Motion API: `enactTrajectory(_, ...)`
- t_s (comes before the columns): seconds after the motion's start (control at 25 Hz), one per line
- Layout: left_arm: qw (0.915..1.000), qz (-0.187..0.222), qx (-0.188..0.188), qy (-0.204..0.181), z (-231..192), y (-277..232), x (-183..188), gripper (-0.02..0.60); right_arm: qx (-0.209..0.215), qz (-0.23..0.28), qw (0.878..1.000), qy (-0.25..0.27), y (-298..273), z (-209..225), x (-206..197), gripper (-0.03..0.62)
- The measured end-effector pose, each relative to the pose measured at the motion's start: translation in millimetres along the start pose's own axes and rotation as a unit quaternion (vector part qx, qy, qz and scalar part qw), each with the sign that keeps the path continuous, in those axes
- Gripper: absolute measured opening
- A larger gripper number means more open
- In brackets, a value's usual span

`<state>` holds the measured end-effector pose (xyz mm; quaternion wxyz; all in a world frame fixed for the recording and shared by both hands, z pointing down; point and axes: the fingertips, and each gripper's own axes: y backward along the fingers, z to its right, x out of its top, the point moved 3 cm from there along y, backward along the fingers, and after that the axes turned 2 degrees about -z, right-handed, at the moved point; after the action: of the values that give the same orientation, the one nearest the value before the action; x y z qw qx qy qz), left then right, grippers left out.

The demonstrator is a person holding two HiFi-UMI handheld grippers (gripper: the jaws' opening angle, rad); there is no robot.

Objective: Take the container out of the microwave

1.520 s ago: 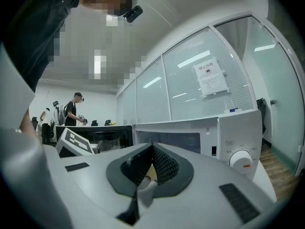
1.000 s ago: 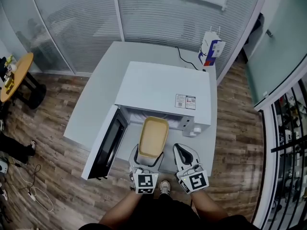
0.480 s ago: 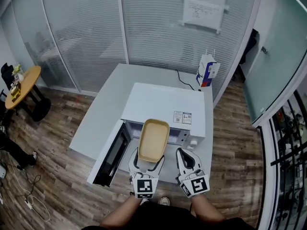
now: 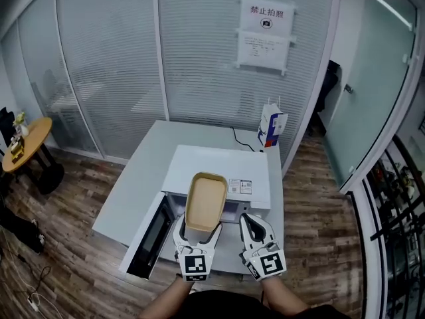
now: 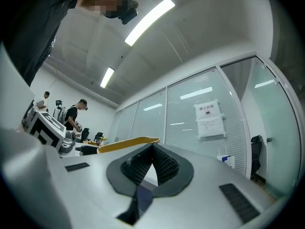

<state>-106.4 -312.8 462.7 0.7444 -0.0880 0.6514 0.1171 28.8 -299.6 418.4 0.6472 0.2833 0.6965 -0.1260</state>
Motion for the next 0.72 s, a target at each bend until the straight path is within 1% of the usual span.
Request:
enactTrajectory(0.24,0.9999,0.013,-0.004,0.001,1.3,-6.3,8.4,0.457,0.003,-0.004,1.0,0.02,-3.3,0.4,8.6,-0.002)
enactTrajectory(0.72,0.9999,0.004,-0.01,0.005,6.0,-3.9,3.0,0.457,-0.017,-0.009,1.0,0.023,3.0,5.4,6.7,-0.002)
